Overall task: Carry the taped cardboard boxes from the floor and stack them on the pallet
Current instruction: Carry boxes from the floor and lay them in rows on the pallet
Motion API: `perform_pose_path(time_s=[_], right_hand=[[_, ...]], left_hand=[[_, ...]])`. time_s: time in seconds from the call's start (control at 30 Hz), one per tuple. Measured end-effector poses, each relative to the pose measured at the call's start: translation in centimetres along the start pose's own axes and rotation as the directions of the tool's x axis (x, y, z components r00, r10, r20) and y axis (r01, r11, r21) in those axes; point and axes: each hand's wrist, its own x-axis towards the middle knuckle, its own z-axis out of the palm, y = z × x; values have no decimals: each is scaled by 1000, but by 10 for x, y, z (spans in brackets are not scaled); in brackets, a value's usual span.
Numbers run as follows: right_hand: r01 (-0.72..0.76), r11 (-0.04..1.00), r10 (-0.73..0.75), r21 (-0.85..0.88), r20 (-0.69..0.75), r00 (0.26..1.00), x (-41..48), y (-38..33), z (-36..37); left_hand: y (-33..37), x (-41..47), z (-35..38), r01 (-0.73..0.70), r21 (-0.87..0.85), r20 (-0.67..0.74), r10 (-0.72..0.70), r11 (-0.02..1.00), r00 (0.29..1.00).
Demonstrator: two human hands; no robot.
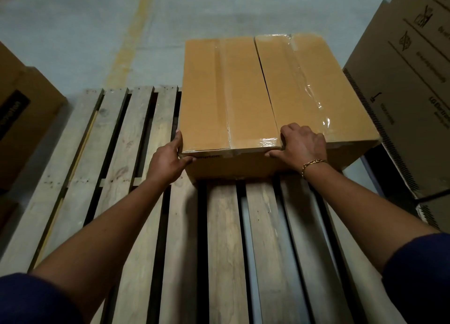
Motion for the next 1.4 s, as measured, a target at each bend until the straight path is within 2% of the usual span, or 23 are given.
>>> perform_pose_path(time_s=[0.43, 1.2, 1.27, 1.4], right_hand=[[-3, 999, 4, -53, 21, 1000, 3, -4, -6], [-31, 999, 31, 7, 28, 999, 1, -5, -2], [-24, 1000, 23, 18, 39, 999, 0, -2, -2], [-7, 999, 4, 36, 63, 998, -2, 6, 0]], left_hand=[[0, 8, 2, -22, 3, -7, 22, 1000, 1000], [0, 10, 0, -18, -11, 53, 19, 1000, 998], [2, 8, -1, -15, -54, 75, 19, 998, 997], [0, 6, -1, 52, -256, 125, -20, 965, 992]])
